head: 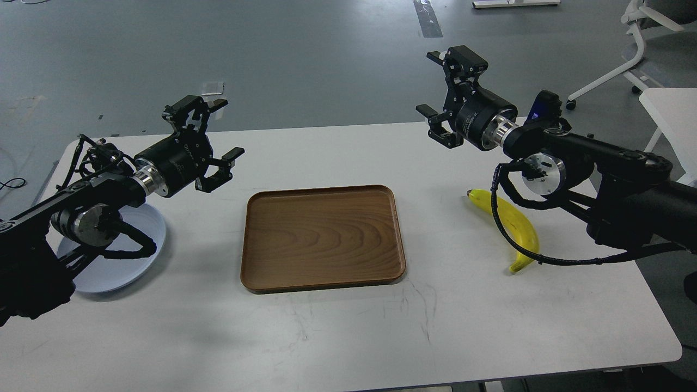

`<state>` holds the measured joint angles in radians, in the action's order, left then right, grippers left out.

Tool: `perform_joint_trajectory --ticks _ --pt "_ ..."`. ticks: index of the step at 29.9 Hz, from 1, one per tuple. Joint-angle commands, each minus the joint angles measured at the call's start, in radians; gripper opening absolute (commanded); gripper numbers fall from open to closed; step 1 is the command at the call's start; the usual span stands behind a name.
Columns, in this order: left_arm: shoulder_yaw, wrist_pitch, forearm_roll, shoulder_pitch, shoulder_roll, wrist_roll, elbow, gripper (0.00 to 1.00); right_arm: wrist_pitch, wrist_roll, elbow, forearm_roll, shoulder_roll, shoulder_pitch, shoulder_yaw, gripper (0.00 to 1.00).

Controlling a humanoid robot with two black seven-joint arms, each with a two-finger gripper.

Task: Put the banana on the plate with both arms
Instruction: 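Move the left gripper toward the light blue plate's edge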

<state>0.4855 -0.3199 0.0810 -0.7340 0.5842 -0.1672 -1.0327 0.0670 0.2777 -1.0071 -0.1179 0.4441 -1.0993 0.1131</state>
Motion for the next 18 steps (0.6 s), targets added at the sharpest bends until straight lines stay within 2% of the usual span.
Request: perform_joint_trajectory --ticks 1,8,18 --pt "0.002 -0.021 -0.007 0.010 0.014 -0.005 0.000 0.98 0.002 0.003 0.002 0.000 0.004 -0.005 0.002 1.00" --pt "0.018 -0.018 -0.010 0.008 0.022 -0.021 0.008 0.98 0.002 0.014 -0.001 0.001 0.036 -0.005 -0.001 1.00" --pt "0.067 -0.011 -0.009 0.001 0.038 -0.020 0.008 0.98 0.004 0.026 -0.039 -0.002 0.085 -0.005 0.000 1.00"
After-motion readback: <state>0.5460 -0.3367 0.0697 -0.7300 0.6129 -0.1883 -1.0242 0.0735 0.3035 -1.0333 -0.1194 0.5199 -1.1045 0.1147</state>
